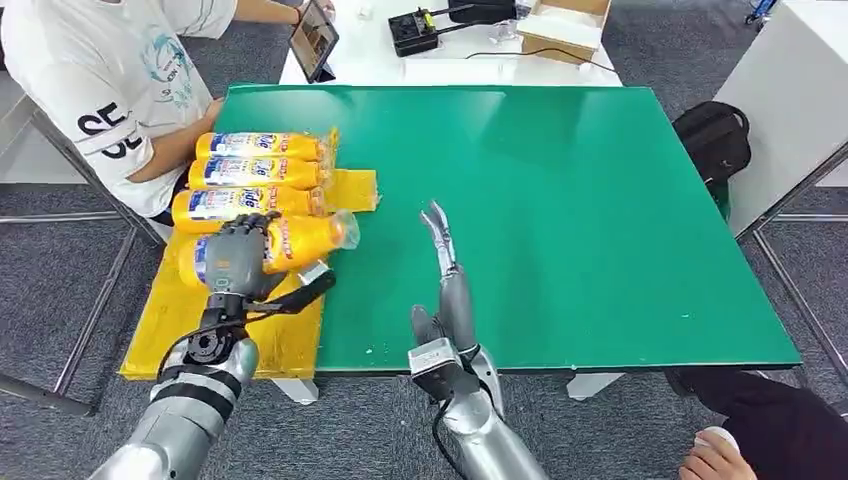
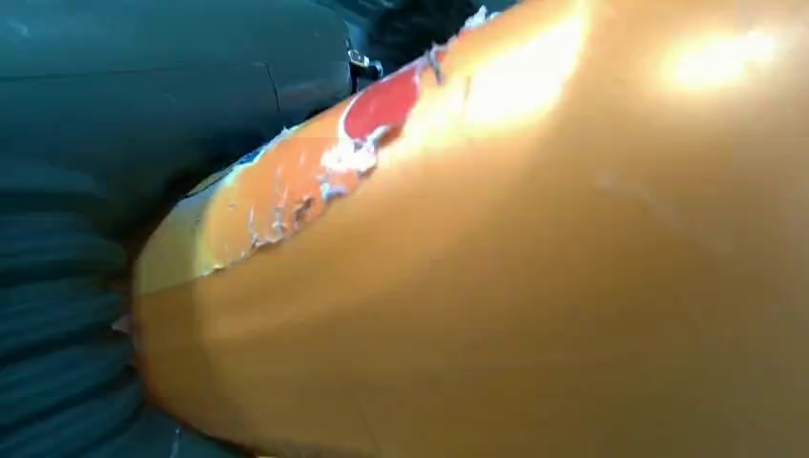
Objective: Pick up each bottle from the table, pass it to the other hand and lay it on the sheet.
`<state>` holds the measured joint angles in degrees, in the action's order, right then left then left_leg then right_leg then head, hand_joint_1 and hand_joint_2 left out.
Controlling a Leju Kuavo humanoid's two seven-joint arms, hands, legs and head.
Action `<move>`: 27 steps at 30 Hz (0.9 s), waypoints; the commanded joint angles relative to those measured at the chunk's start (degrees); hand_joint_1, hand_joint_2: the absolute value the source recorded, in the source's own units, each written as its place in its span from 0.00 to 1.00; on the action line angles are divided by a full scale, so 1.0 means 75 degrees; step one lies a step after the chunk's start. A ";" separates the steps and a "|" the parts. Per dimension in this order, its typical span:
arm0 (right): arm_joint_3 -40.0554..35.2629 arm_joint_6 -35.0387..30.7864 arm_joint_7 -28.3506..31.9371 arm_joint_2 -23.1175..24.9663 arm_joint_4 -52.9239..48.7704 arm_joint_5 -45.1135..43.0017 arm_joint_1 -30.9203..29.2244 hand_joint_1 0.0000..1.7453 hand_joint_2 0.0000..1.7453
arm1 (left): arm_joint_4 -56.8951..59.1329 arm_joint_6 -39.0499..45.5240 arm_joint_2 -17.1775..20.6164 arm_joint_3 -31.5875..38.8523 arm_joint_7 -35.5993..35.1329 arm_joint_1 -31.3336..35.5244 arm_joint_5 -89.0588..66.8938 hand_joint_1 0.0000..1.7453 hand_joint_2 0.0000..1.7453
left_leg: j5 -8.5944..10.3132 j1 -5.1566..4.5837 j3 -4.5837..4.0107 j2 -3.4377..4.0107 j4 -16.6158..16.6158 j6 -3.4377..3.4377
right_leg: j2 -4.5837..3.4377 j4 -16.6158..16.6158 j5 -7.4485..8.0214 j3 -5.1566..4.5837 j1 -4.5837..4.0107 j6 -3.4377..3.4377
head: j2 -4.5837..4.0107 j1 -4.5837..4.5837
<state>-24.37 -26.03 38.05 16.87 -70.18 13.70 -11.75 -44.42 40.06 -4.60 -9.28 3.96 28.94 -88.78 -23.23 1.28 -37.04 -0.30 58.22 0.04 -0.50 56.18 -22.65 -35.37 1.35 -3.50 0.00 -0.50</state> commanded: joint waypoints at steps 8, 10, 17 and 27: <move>-0.0314 0.0076 0.0260 -0.0272 0.0525 -0.0081 -0.0389 0.00 0.00 | 0.2939 -0.0008 0.0444 -0.1018 0.0178 0.0969 0.0123 1.00 1.00 | -0.0019 0.0004 0.0046 0.0009 -0.0003 -0.0009 | 0.0001 -0.0005 -0.0015 0.0043 -0.0013 0.0022 | 0.0000 0.0003; -0.0314 0.0076 0.0260 -0.0272 0.0525 -0.0081 -0.0389 0.00 0.00 | 0.2939 -0.0008 0.0444 -0.1018 0.0178 0.0969 0.0123 1.00 1.00 | -0.0020 0.0003 0.0050 0.0005 -0.0002 -0.0012 | 0.0006 -0.0005 -0.0018 0.0048 -0.0012 0.0024 | 0.0000 0.0000; -0.0314 0.0076 0.0260 -0.0272 0.0525 -0.0081 -0.0389 0.00 0.00 | 0.2939 -0.0008 0.0444 -0.1018 0.0178 0.0969 0.0123 1.00 1.00 | -0.0013 0.0004 0.0030 0.0005 -0.0001 -0.0007 | 0.0004 -0.0004 -0.0010 0.0029 -0.0010 0.0018 | 0.0000 0.0000; -0.0209 0.0231 0.0260 -0.0196 0.0717 0.0020 -0.0398 0.00 0.00 | 0.4164 -0.0224 0.0359 -0.0410 0.0355 0.1378 0.0233 1.00 1.00 | -0.0006 0.0001 0.0025 0.0006 -0.0005 -0.0006 | 0.0000 -0.0005 -0.0004 0.0024 -0.0006 0.0013 | 0.0000 0.0000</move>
<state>-25.70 -24.83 38.05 16.55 -69.31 13.70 -12.46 -23.31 40.22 -2.10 -14.99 5.38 34.95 -88.19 -23.23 1.29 -37.04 -0.31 58.22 0.05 -0.48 56.19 -22.65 -35.34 1.34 -3.50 0.00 -0.50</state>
